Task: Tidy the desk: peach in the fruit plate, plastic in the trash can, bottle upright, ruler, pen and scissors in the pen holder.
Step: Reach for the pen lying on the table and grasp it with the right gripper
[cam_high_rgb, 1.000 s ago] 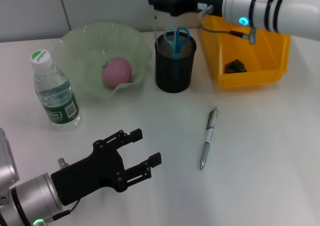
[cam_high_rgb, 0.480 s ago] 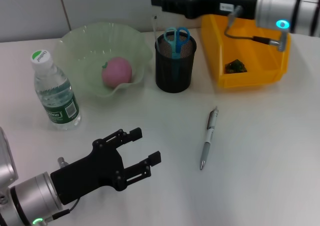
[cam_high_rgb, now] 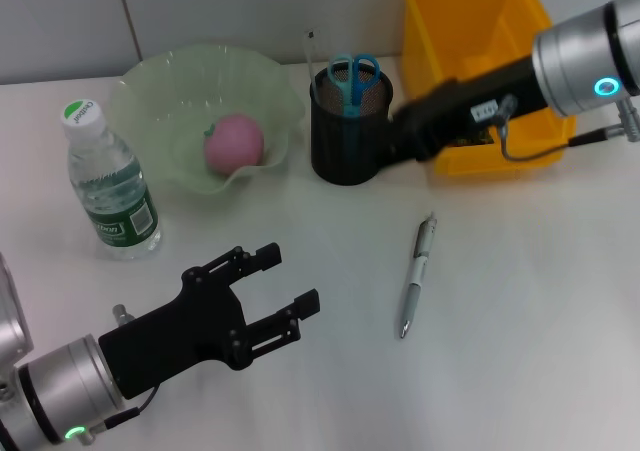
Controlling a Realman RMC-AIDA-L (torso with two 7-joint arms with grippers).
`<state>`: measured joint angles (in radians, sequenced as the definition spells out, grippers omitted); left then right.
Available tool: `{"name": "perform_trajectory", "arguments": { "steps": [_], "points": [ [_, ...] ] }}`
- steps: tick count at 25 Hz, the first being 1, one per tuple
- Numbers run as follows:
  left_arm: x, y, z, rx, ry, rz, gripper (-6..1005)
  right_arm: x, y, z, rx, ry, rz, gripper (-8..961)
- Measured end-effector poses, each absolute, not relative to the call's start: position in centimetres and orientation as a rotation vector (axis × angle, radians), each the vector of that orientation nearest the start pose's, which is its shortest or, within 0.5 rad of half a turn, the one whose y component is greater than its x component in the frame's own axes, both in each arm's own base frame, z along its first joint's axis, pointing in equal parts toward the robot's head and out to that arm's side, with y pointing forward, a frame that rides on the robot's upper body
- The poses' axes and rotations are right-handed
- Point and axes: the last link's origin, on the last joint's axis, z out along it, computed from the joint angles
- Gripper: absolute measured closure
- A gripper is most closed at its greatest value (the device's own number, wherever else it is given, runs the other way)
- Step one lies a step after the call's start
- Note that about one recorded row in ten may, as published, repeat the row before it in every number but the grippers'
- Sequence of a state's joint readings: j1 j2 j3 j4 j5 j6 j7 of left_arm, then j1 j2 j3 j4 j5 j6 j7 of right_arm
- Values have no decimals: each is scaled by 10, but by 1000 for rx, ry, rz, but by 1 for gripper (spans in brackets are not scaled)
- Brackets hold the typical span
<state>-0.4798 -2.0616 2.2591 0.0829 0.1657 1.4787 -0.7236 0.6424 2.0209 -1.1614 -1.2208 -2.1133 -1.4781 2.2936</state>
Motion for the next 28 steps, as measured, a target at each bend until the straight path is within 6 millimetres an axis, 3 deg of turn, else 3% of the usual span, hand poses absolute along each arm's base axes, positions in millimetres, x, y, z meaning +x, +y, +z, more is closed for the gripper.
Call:
{"name": "perform_trajectory", "arguments": {
  "steps": [1,2,6,10,11,19,21,24,28],
  "points": [
    [-264,261,-85,-2556,-541,-1079,244,145,380,28,-2759,900,40,398],
    [-264,261,-85,-2556,-541,-1079,244,145,380,28,-2759,900,40,399],
    [-262,263,-84,-2550,-534,-1086,244,143,378,24,-2708,1025,-285,400],
    [-261,263,-85,-2551,-530,-1090,244,142,377,19,-2735,987,-427,400],
    [-260,263,-85,-2551,-527,-1097,244,143,377,13,-2786,900,-505,401],
    [-259,259,-86,-2543,-542,-1118,244,150,386,7,-2932,515,-618,402],
    [-260,257,-87,-2543,-543,-1114,244,147,388,5,-2984,311,-654,403],
    [-261,256,-87,-2547,-544,-1111,245,144,388,3,-3014,187,-685,403],
    [-263,253,-88,-2549,-553,-1106,245,140,380,-4,-3071,-133,-817,405]
  ]
}}
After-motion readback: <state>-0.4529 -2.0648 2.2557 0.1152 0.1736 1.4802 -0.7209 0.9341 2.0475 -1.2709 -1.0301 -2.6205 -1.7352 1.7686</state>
